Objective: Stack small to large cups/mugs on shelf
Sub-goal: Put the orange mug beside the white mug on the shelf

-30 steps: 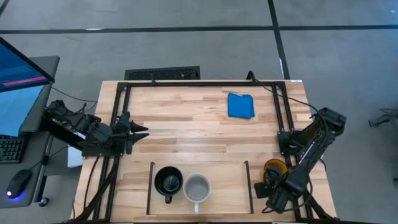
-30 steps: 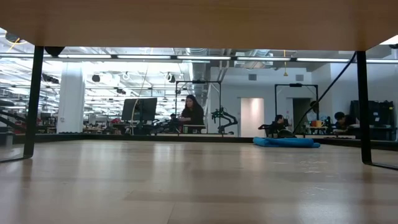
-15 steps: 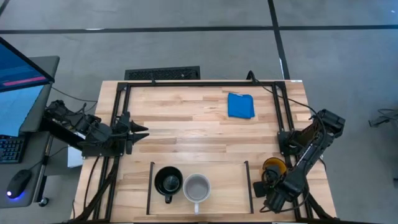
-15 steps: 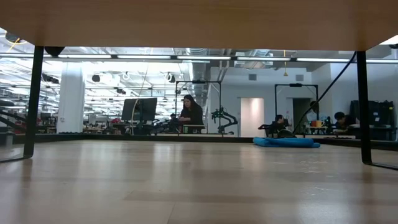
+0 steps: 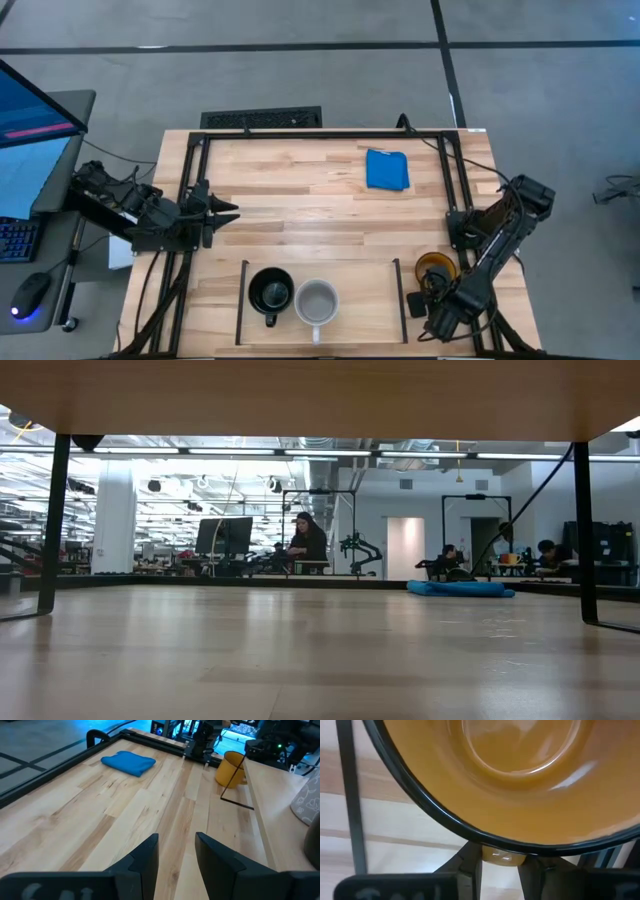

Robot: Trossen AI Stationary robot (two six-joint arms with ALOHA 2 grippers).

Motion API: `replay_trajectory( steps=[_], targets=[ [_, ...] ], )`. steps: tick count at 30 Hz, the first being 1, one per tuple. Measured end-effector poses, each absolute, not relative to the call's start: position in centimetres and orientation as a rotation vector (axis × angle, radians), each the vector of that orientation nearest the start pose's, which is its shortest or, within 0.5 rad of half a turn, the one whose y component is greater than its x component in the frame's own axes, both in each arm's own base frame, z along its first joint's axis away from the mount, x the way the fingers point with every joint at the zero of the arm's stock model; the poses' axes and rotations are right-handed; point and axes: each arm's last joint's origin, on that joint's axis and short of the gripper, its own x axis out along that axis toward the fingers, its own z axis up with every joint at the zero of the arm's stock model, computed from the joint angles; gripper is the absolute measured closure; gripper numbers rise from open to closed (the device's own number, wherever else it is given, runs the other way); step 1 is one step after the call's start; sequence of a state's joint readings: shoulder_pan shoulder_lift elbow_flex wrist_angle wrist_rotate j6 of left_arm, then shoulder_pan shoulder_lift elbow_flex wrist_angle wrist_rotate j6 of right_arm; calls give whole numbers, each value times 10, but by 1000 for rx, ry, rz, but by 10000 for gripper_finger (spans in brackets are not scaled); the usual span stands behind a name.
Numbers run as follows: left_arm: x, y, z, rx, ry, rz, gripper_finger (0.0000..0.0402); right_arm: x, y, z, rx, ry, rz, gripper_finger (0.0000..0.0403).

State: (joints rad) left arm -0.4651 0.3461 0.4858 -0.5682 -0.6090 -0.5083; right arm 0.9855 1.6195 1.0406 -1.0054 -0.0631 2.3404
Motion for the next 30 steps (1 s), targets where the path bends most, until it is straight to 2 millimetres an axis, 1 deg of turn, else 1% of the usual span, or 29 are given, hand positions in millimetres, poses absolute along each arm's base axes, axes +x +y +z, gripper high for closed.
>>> replay_trajectory(
  steps=[3,14,19,23,30],
  targets=[
    [87,-25,249,-282,321,230,283,148,227,194,1068,1375,-1043,302],
    [87,-25,249,-282,321,230,283,148,226,239,1080,1364,-1029,302],
    [87,-25,249,-282,322,230,283,147,224,265,1065,1354,-1061,302],
    [87,-25,249,-282,321,230,283,145,222,290,1053,1348,-1083,302],
    [87,-25,248,-282,323,230,283,145,219,332,1090,1320,-1036,302]
  ],
)
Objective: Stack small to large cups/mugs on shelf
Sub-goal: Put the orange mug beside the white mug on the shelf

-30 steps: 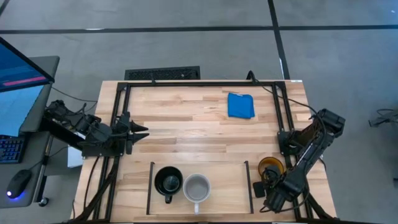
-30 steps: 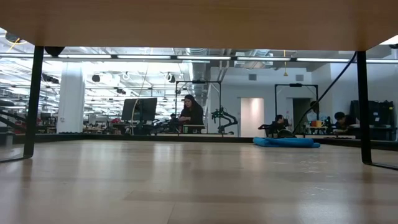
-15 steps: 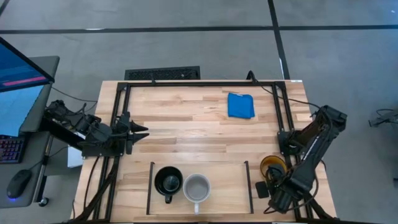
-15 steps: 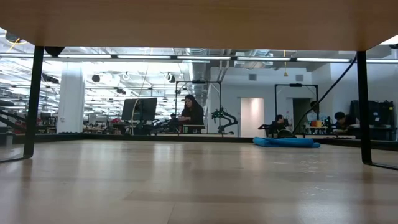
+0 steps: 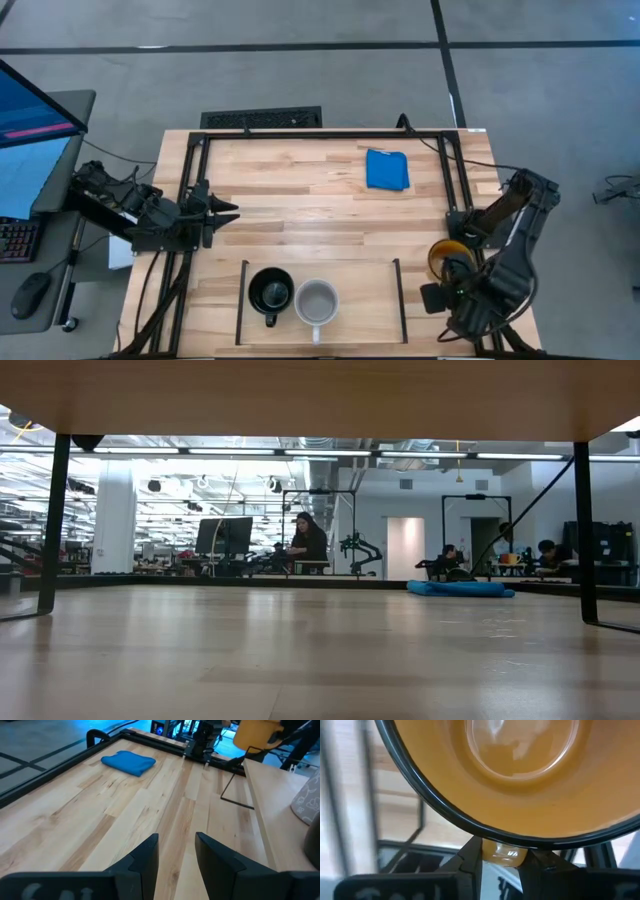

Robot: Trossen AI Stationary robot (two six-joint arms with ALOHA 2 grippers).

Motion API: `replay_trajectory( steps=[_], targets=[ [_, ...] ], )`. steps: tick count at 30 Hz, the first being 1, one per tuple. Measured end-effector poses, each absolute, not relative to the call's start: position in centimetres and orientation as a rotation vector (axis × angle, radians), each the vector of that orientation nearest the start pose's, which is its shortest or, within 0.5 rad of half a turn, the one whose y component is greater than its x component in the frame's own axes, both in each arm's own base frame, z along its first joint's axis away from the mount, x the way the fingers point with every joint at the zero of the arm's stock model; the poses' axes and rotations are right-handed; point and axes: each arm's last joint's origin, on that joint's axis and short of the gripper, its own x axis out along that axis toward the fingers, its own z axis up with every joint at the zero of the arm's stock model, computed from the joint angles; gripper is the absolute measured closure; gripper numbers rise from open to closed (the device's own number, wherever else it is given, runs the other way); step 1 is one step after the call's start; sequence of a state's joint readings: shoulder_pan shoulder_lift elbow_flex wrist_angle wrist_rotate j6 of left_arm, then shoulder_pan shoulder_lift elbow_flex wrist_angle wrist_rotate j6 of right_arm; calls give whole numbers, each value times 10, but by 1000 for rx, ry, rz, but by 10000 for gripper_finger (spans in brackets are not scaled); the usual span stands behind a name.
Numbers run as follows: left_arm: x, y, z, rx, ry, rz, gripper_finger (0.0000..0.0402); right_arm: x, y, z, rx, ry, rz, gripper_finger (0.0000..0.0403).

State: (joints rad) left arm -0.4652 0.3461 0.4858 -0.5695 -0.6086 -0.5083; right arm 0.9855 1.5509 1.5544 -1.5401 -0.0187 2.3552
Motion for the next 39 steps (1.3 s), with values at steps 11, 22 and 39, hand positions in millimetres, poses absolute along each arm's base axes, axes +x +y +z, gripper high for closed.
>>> replay_trajectory(
  steps=[11,22,39],
  targets=[
    [87,-25,248,-264,326,228,283,162,208,356,1107,1255,-943,302],
    [86,-25,246,-252,345,232,283,178,195,376,1103,1264,-818,302],
    [86,-25,246,-251,345,232,283,197,186,394,1142,1198,-656,302]
  ],
)
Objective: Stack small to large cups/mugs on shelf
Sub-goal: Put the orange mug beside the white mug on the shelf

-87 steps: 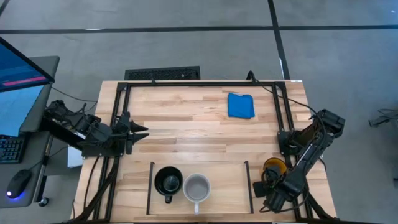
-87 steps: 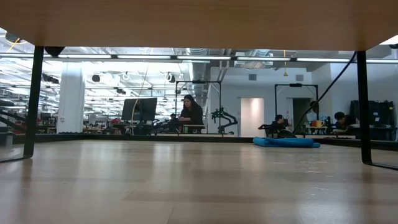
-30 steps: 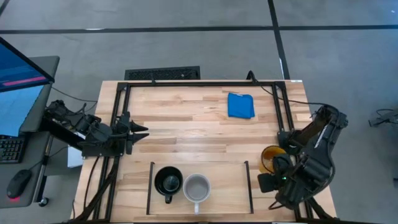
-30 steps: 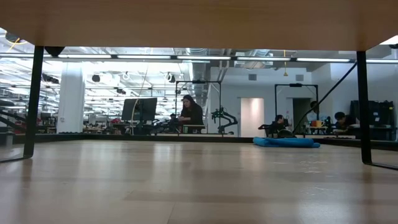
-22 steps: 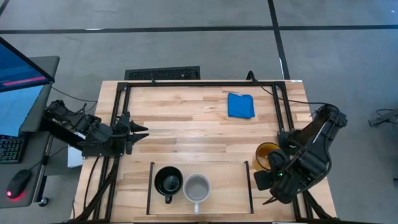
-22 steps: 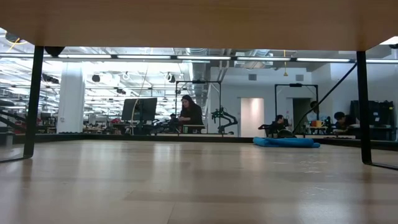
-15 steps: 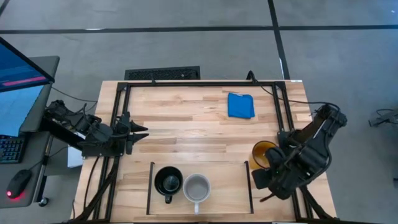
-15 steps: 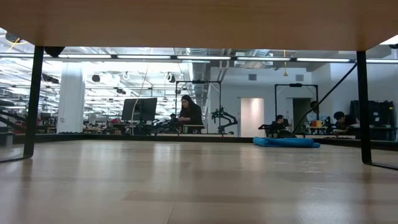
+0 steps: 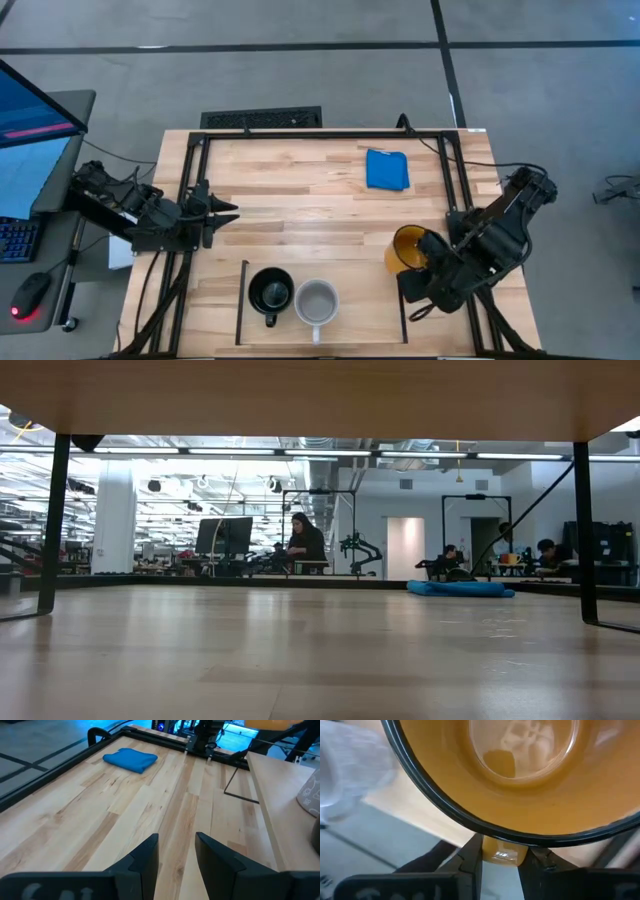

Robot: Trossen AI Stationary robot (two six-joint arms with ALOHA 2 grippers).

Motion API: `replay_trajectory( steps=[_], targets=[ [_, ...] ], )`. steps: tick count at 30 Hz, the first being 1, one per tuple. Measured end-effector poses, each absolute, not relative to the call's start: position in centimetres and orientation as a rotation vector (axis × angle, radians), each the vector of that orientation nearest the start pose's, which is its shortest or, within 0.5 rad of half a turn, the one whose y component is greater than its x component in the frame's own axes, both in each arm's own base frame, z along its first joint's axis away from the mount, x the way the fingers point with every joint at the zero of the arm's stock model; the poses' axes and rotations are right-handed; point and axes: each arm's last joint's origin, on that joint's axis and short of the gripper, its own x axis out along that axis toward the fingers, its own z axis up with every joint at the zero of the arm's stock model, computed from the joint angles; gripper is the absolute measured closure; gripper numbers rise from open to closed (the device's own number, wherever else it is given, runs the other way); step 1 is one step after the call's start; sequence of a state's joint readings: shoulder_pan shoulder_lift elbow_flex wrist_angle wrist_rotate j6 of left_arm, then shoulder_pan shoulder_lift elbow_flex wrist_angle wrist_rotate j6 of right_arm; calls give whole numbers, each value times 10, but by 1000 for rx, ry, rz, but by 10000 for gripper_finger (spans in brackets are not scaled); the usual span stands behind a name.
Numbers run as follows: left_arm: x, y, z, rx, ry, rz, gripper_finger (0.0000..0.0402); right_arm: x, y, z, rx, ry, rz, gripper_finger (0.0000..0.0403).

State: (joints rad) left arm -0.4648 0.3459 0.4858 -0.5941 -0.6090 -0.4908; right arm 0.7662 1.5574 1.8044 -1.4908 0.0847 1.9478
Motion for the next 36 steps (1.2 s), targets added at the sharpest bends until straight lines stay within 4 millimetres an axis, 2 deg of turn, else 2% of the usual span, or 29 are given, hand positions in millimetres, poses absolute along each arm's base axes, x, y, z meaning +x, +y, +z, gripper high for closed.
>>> replay_trajectory(
  steps=[10,16,23,32,36],
  targets=[
    [86,-25,246,-246,353,234,283,217,185,400,1193,1096,-505,302],
    [84,-24,242,-245,389,246,283,231,195,396,1207,1062,-448,302],
    [84,-24,242,-232,389,242,283,246,206,384,1186,1072,-458,302],
    [84,-24,242,-227,393,243,283,262,230,385,1201,1075,-448,302],
    [83,-23,240,-219,406,245,283,265,238,380,1192,1110,-524,302]
  ],
)
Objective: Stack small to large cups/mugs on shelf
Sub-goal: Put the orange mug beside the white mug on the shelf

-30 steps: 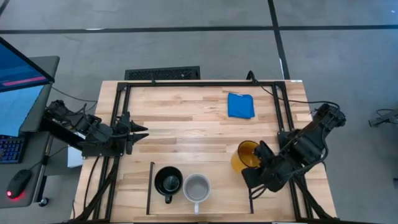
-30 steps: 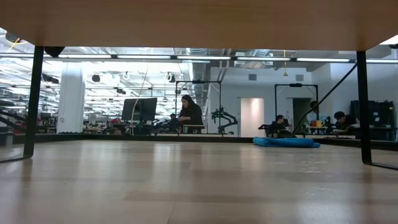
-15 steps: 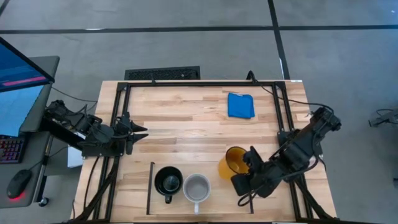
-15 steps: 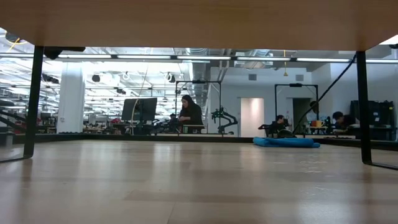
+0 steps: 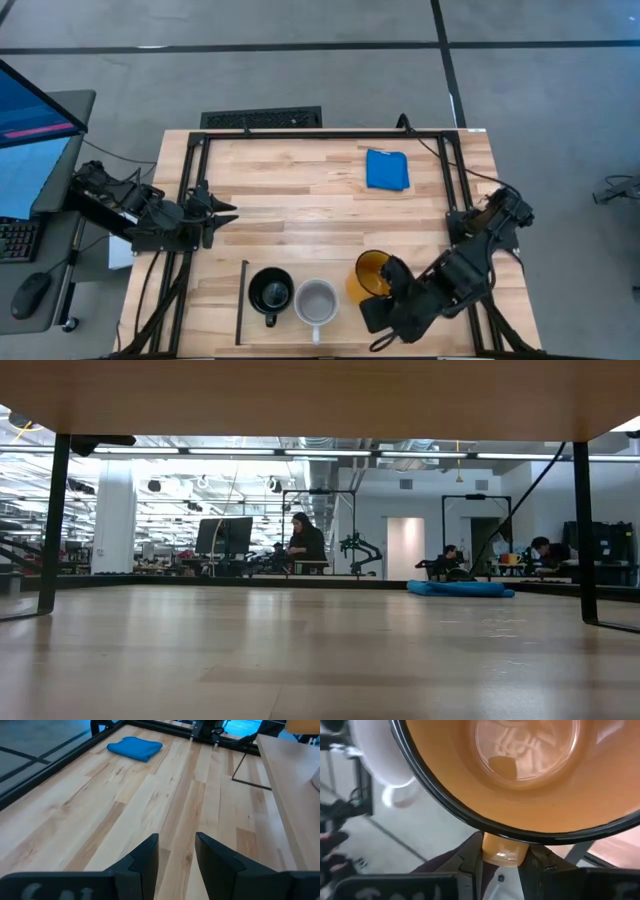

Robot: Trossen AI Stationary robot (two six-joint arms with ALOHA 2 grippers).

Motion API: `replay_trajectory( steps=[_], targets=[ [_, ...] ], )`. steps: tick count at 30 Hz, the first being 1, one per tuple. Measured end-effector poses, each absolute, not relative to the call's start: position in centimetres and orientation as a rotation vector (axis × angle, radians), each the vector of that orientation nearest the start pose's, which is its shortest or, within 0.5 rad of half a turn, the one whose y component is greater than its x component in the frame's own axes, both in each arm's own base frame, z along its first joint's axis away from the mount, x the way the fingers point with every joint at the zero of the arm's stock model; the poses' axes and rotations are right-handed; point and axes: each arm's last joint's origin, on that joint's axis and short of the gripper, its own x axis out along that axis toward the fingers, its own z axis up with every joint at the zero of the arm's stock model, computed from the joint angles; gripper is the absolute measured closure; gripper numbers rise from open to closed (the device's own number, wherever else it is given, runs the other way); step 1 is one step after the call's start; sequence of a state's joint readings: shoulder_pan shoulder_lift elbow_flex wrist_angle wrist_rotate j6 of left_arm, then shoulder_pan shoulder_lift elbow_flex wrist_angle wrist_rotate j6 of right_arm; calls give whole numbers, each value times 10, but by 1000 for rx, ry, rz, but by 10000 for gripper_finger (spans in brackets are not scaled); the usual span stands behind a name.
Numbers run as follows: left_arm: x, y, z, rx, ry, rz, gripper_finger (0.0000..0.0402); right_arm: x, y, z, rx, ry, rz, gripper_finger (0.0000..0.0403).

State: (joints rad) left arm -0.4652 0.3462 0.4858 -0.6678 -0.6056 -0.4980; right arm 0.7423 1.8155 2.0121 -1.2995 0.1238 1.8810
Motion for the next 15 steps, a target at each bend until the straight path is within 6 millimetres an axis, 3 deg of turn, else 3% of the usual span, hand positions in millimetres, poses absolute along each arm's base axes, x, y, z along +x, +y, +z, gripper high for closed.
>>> replay_trajectory(
  steps=[15],
  targets=[
    [83,-25,240,-229,423,203,283,271,266,355,1195,1190,-668,302]
  ],
)
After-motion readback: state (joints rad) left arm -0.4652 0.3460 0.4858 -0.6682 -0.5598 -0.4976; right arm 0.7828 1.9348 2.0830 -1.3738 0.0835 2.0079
